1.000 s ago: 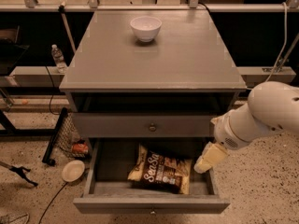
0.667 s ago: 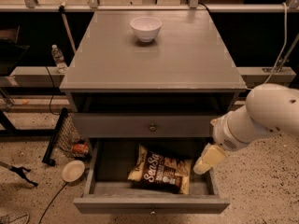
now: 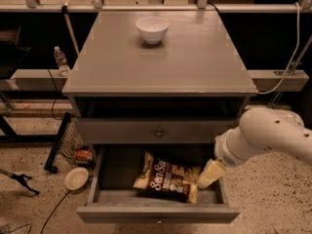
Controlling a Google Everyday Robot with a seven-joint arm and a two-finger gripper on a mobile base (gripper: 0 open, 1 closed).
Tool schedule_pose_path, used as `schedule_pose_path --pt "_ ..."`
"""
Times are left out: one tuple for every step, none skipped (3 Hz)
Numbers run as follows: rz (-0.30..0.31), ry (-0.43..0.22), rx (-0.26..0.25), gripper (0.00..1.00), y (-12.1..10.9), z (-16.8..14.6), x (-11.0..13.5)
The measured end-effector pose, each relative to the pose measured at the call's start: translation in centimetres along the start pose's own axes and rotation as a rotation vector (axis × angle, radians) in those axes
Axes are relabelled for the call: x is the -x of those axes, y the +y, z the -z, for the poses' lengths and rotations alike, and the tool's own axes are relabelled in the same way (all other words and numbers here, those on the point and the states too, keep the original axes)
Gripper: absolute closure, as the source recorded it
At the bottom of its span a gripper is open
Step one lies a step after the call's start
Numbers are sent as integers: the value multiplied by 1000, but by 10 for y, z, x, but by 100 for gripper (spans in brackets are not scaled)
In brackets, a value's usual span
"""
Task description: Pick brown chip bag from middle drawer and place on counter
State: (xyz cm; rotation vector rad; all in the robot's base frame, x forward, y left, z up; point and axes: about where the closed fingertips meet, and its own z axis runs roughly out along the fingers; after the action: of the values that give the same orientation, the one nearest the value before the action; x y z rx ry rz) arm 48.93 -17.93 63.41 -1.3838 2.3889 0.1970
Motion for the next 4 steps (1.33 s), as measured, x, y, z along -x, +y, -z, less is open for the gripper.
schedule_pose_path --pt "-21 -15 5 0 -3 -25 -7" --pt "-63 -61 81 0 2 -74 -12" --pt "-59 -58 83 0 2 -79 -13" --pt "-45 -49 90 0 -1 -96 -16"
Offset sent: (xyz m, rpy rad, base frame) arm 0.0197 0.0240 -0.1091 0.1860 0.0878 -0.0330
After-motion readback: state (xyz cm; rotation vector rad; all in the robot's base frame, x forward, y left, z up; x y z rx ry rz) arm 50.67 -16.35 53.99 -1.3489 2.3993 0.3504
